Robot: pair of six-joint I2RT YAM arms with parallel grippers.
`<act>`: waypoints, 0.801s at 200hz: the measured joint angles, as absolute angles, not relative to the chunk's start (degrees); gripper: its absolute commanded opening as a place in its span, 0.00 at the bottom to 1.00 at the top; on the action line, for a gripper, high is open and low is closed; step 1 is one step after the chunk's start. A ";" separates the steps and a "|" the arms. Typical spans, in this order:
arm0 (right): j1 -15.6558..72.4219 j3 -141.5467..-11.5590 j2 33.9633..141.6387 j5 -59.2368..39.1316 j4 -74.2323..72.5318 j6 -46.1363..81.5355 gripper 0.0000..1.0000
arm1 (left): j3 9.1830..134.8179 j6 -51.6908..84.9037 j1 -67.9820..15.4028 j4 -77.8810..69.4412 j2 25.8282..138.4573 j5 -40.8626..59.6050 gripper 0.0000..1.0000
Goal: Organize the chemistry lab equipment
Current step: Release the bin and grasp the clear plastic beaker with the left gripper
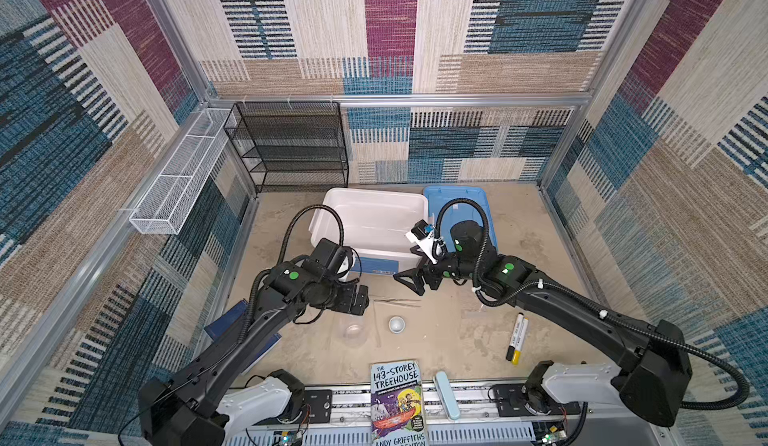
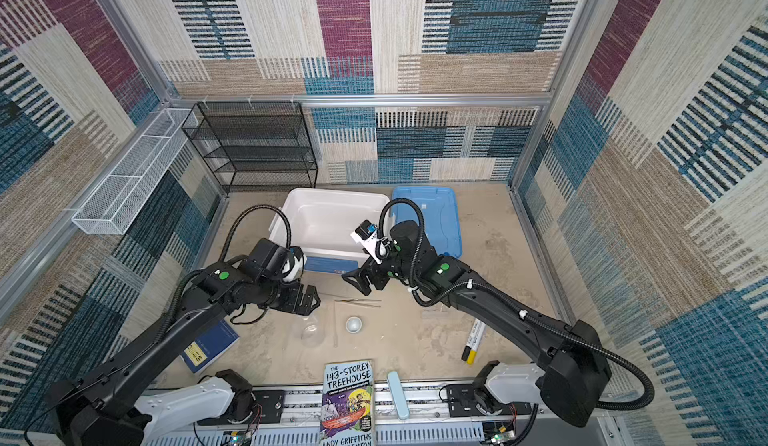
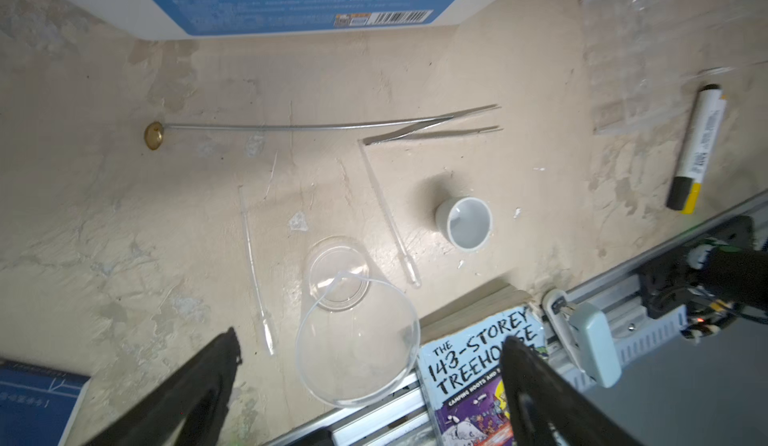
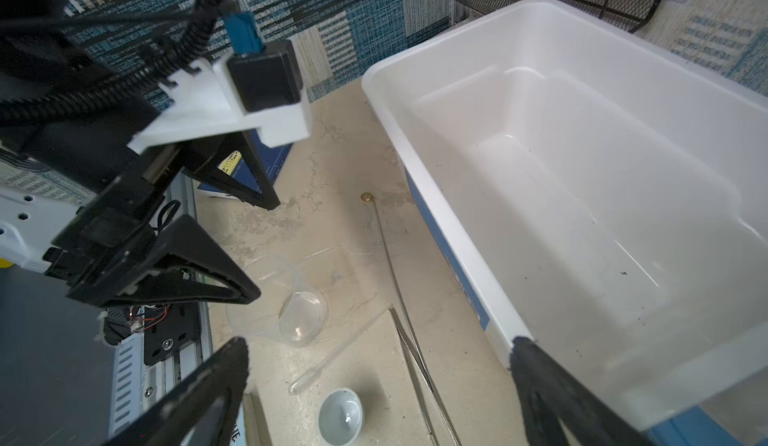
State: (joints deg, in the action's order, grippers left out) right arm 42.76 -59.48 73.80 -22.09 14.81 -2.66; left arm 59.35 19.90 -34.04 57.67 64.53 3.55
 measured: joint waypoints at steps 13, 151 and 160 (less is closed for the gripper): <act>43.07 -59.24 73.80 -22.46 14.81 -2.66 0.99 | 58.65 21.06 -36.38 58.02 64.97 1.76 0.99; 45.04 -56.51 73.32 -22.33 14.81 -2.33 0.99 | 51.53 31.88 -45.65 53.71 69.76 -4.16 0.94; 45.12 -56.47 73.43 -22.35 14.79 -2.13 0.99 | 51.46 32.38 -46.06 53.54 70.19 -4.64 0.92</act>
